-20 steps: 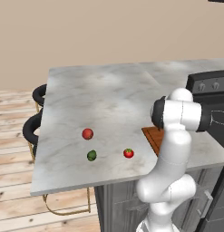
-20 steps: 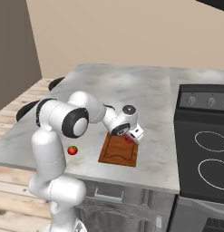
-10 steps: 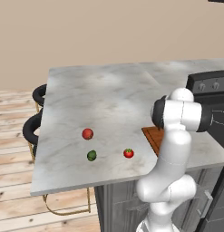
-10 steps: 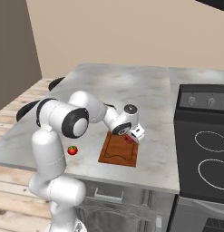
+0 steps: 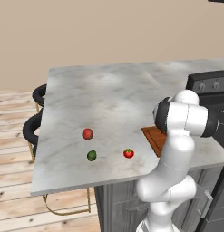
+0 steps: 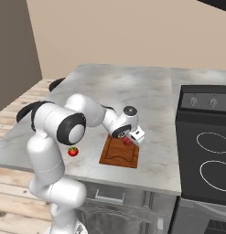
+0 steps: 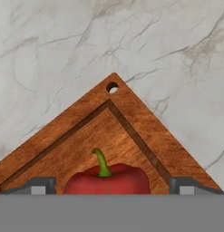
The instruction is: Place the avocado, onion, tomato, and bell pepper on the cutting board.
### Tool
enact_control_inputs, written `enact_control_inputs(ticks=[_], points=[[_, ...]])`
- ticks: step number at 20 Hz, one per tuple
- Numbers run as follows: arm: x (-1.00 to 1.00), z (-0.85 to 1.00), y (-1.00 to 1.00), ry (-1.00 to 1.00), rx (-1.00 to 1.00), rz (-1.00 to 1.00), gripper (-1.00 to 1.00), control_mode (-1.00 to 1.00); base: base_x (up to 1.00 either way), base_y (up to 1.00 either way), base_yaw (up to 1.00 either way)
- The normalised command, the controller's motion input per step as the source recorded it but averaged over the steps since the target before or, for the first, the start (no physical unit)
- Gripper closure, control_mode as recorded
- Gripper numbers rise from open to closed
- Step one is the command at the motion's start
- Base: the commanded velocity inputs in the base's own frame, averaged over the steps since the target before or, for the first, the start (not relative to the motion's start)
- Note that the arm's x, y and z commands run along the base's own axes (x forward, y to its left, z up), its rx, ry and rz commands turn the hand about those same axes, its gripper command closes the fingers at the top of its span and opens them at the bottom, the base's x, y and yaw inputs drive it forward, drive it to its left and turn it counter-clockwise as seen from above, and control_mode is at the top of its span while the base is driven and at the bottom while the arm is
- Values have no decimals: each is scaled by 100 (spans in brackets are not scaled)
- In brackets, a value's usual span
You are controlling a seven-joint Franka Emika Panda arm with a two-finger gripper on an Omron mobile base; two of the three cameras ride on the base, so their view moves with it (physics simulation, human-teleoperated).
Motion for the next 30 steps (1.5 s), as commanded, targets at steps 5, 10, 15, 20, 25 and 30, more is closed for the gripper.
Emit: enact_control_inputs(ticks=[5,10,15,20,25,30], points=[[0,9,15,0,0,0,-100,-100,0,0,0],[2,44,0,0,0,0,-100,-100,0,0,0],[-3,57,0,0,0,0,-100,-100,0,0,0],[-31,29,9,0,0,0,-100,-100,0,0,0],[-48,2,32,3,0,0,-100,-100,0,0,0],[-52,0,45,4,0,2,-100,-100,0,0,0]])
